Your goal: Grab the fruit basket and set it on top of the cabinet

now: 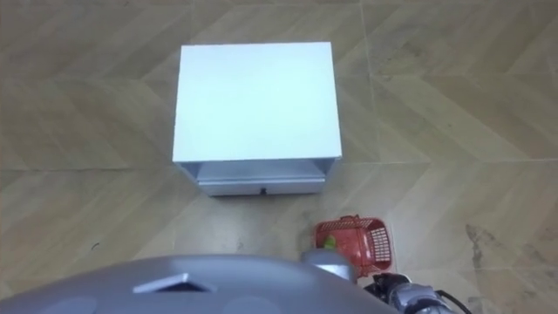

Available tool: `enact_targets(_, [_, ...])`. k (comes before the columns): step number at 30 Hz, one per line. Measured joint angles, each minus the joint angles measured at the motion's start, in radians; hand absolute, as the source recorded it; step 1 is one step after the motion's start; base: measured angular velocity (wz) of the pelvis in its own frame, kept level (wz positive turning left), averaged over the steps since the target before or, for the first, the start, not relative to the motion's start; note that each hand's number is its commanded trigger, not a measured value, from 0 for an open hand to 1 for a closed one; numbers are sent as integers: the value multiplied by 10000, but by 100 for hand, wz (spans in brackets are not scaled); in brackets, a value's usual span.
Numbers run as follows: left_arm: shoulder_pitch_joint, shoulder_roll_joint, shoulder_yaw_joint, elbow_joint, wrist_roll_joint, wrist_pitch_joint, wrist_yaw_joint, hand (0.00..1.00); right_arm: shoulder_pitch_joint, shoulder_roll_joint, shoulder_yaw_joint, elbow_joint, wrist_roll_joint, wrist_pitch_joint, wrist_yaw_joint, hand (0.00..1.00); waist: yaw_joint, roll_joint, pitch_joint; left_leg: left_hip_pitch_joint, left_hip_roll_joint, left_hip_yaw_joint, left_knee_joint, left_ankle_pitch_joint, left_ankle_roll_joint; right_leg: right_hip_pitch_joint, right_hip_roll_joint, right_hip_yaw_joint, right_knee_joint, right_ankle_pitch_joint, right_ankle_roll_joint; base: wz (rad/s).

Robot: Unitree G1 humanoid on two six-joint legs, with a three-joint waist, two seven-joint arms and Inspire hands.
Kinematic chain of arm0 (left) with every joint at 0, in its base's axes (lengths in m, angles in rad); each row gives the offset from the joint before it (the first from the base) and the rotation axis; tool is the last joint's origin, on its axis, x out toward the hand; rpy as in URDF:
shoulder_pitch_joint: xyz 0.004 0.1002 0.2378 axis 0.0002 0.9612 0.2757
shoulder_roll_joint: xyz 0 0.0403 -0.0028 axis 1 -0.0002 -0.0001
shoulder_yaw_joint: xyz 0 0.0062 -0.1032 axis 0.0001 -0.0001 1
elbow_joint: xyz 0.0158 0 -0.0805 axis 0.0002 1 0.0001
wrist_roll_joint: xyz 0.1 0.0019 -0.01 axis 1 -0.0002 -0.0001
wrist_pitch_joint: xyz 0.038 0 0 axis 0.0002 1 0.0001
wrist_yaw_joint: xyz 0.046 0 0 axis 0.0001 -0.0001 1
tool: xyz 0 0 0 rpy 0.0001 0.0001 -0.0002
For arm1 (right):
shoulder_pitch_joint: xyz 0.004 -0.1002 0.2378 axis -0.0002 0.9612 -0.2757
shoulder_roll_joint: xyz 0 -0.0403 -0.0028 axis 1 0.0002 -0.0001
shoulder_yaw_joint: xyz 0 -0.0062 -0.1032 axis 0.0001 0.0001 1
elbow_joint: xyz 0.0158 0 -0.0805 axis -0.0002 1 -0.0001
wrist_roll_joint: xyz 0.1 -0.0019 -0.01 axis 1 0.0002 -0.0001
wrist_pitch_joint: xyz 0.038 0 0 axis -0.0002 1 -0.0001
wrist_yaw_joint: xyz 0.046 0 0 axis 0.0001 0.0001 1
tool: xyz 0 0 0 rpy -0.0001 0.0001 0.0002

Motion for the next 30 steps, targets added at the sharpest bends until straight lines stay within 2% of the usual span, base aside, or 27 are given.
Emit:
enact_targets(1, [-37, 26, 309, 144, 8, -89, -14, 0, -12, -26, -36, -107, -64, -20, -68, 0, -34, 24, 0, -255, -24, 123, 250, -98, 164, -215, -5, 134, 137, 24, 21, -43])
enact_targets(3, [-121, 58, 880, 305, 42, -229, -38, 0, -49, -53, -288, -287, -116, -112, -150, 0, -55, 52, -9, -718, -71, 359, 456, -119, 224, -612, -8, 426, 191, 144, 161, -32])
enact_targets(4, [-199, 59, 1219, 403, 53, -386, -69, 0, -210, -122, -487, -360, -170, -164, -159, 0, -81, 221, -77, -1228, 121, 605, 581, -148, 407, -970, 23, 392, 159, 367, 250, -17])
enact_targets(5, [-258, 87, 1370, 397, 88, -460, -77, 0, -238, -121, -648, -446, -215, -162, -169, 0, -98, 319, -106, -1517, 203, 896, 816, -226, 522, -1259, -51, 115, 692, 244, 175, 24])
enact_targets(6, [-426, 205, 1527, 444, 105, -558, -58, 0, -192, -102, -871, -461, -216, -148, -193, 0, -104, 165, -15, -1892, 135, 1270, 1288, -346, 711, -1762, -553, -541, 2823, -379, 111, 56])
enact_targets(7, [-434, 325, 1533, 427, 100, -619, -42, 0, -172, -137, -977, -433, -59, -110, -250, 0, -8, -114, -14, -2117, -103, 1487, 1559, -479, 846, -1894, -1026, -852, 5004, -588, 168, 63])
enact_targets(8, [-446, 393, 1489, 394, 97, -603, -44, 0, -215, -162, -966, -436, 90, -129, -322, 0, 56, -174, -34, -2264, -186, 1661, 1711, -572, 868, -1885, -1232, -906, 5915, -582, 178, 32])
enact_targets(9, [-592, 478, 1333, 348, -16, -558, 2, 0, -511, -253, -966, -432, 419, -215, -497, 0, 324, -383, -14, -2748, -289, 1856, 2181, -692, 984, -1795, -1449, -886, 7166, -466, 268, -15])
enact_targets(10, [-650, 485, 1340, 352, -187, -535, 87, 0, -911, -360, -956, -425, 739, -378, -637, 0, 583, -439, -9, -3351, -212, 1998, 2759, -810, 1051, -1572, -1533, -947, 7685, -231, 305, -29])
enact_targets(11, [-698, 488, 1339, 366, -258, -522, 123, 0, -1182, -399, -953, -466, 846, -480, -681, 0, 616, -463, 0, -3671, -145, 2023, 3083, -857, 1080, -1431, -1541, -1008, 7758, -131, 281, -27])
enact_targets(12, [-872, 519, 1331, 420, -368, -512, 187, 0, -1635, -421, -888, -547, 998, -696, -714, 0, 677, -464, 29, -4389, -50, 2038, 3685, -930, 1126, -1146, -1569, -1013, 7806, 14, 338, 0])
enact_targets(13, [-1110, 580, 1321, 508, -428, -539, 295, 0, -2038, -439, -692, -596, 1206, -959, -716, 0, 734, -492, 43, -5260, 54, 2023, 4461, -1056, 1173, -916, -1619, -993, 7674, 26, 395, 6])
enact_targets(14, [-1300, 629, 1310, 591, -432, -575, 358, 0, -2245, -450, -580, -572, 1336, -1049, -703, 0, 738, -519, 47, -5698, 94, 2006, 4901, -1145, 1190, -802, -1654, -988, 7552, -8, 451, 26])
enact_targets(15, [-1705, 749, 1151, 737, -510, -598, 487, 0, -2641, -448, -369, -500, 1569, -1141, -683, 0, 768, -561, 62, -6673, 195, 1942, 5943, -1354, 1251, -679, -1671, -935, 7403, -122, 617, 32])
enact_targets(16, [-2085, 880, 1097, 770, -675, -657, 600, 0, -2971, -439, -159, -435, 1763, -1211, -659, 0, 802, -668, 112, -7656, 254, 1902, 7071, -1604, 1274, -704, -1723, -739, 7448, -340, 848, 37])
enact_targets(17, [-2293, 939, 1033, 830, -791, -702, 671, 0, -3098, -439, -152, -359, 1814, -1295, -611, 0, 769, -695, 138, -8113, 265, 1854, 7696, -1732, 1294, -730, -1705, -636, 7661, -1103, 1061, 41])
enact_targets(18, [-2666, 1009, 763, 1007, -1047, -793, 832, 0, -3253, -462, -73, -163, 1979, -1394, -579, 0, 768, -740, 171, -8898, 298, 1797, 8819, -1970, 1342, -918, -1670, -605, 8444, -2534, 1010, 34])
enact_targets(19, [-2959, 1039, 539, 1155, -1325, -900, 907, 0, -3361, -489, 116, -16, 2135, -1378, -515, 0, 876, -801, 200, -9519, 365, 1790, 9805, -2235, 1316, -1307, -1716, -473, 9580, -3406, 849, 17])
enact_targets(20, [-2981, 1045, 427, 1154, -1441, -956, 940, 0, -3357, -499, 162, 26, 2152, -1362, -464, 0, 992, -816, 203, -9813, 417, 1757, 10276, -2383, 1262, -1601, -1724, -368, 10250, -3627, 740, -21])
enact_targets(21, [-2983, 1081, 238, 1156, -1592, -1059, 993, 0, -3357, -502, 228, 46, 2157, -1325, -453, 0, 1131, -882, 239, -10368, 448, 1643, 11089, -2641, 1167, -2252, -1738, -89, 11616, -3801, 666, -23])
enact_targets(22, [-3012, 1140, 61, 1344, -1622, -1156, 1049, 0, -3346, -507, 233, 43, 2216, -1293, -452, 0, 1146, -944, 268, -10867, 459, 1638, 11795, -2803, 1191, -2766, -1800, 42, 12841, -3840, 656, -10])
enact_targets(24, [-3058, 1139, -257, 1628, -1687, -1233, 1183, 0, -3292, -652, 220, 38, 2493, -1292, -497, 0, 996, -958, 280, -11558, 466, 1643, 12790, -3033, 1322, -3286, -1843, 115, 14342, -3853, 664, 23])
enact_targets(26, [-3053, 1152, -566, 1858, -2061, -1349, 1333, 0, -3241, -777, 220, 31, 2758, -1303, -607, 0, 935, -950, 289, -12032, 456, 1686, 13765, -3311, 1430, -3496, -1926, 148, 15608, -3857, 665, 29])
enact_targets(28, [-2939, 1154, -836, 1939, -2507, -1536, 1677, 0, -3226, -793, 220, -65, 3205, -1439, -923, 0, 816, -1029, 326, -12373, 409, 1816, 14742, -3629, 1505, -3503, -2222, 146, 16886, -3882, 619, 24])
enact_targets(30, [-2903, 1166, -837, 1940, -2808, -1746, 1849, 0, -3130, -788, 205, -449, 3446, -1512, -1140, 0, 694, -1119, 358, -12605, 321, 1866, 15131, -3682, 1528, -3507, -2352, 115, 17458, -3904, 615, 27])
